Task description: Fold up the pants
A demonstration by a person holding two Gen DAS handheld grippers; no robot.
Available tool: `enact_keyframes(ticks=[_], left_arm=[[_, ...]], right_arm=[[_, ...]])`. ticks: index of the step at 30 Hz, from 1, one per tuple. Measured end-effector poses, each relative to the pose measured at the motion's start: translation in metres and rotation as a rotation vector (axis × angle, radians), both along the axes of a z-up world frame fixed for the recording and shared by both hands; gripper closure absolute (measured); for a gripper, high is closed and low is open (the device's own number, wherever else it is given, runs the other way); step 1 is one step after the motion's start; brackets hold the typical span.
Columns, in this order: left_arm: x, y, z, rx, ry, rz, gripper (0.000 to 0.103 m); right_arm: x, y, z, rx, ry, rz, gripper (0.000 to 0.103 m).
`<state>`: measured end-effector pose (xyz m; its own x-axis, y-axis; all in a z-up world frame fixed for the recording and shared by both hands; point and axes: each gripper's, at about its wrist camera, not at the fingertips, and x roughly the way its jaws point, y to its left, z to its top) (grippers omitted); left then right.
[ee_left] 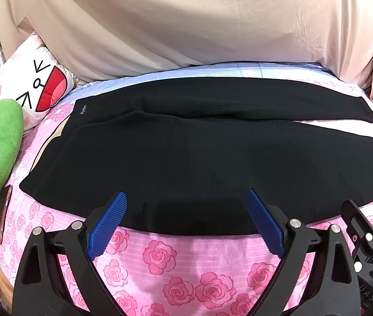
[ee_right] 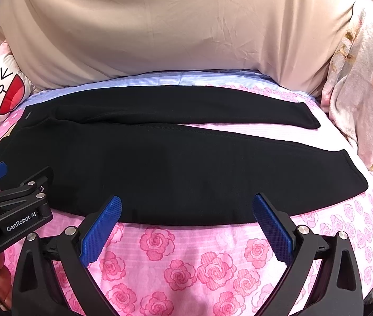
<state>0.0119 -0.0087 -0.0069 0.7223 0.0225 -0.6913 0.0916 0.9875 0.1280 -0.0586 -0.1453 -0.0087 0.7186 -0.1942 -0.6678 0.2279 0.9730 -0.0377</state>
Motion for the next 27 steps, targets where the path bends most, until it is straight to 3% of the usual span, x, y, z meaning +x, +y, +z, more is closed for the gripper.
enact_keyframes(ticks=[20,23,27], left_arm=[[0.006,0.006,-0.001,0.001,-0.002,0.010,0.012],[0.012,0.015,0.002,0.004,-0.008,0.026,0.012],[0.030,0.030,0.005,0.002,0.006,0.033,0.013]], right_arm=[[0.003,-0.005,-0.002,-0.012,-0.016,0.004,0.005],[0.002,-0.030,0.001,0.002,-0.034,0.029,0.005],[0.011,-0.103,0.009,-0.001,-0.064,-0.013,0.005]])
